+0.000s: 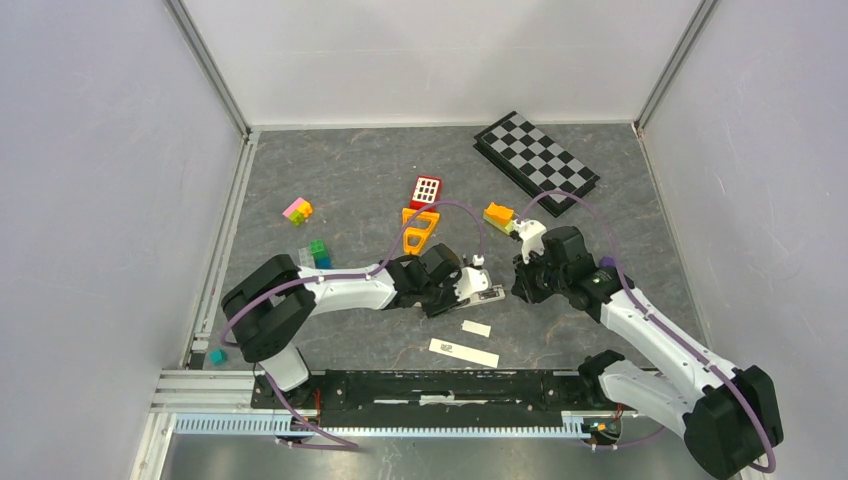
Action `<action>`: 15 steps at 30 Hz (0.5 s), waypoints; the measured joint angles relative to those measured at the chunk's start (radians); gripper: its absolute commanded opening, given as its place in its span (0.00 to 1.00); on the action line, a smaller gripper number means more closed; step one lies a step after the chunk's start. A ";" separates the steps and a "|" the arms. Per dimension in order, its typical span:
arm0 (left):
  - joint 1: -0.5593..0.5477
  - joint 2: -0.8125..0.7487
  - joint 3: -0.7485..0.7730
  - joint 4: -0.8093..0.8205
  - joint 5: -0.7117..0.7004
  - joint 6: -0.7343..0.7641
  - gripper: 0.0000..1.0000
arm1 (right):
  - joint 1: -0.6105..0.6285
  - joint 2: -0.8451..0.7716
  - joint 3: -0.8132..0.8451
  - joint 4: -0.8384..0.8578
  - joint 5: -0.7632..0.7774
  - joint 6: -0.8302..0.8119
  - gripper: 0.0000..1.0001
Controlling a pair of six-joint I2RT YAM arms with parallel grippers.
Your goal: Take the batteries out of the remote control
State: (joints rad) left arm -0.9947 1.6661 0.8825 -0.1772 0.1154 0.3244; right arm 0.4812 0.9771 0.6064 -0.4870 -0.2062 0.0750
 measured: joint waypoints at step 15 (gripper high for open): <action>0.000 -0.004 0.001 -0.020 0.000 0.003 0.07 | -0.005 -0.002 0.000 -0.003 -0.026 0.008 0.00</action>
State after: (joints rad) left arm -0.9951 1.6619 0.8833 -0.1970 0.1154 0.3275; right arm 0.4763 0.9756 0.6067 -0.4904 -0.2325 0.0826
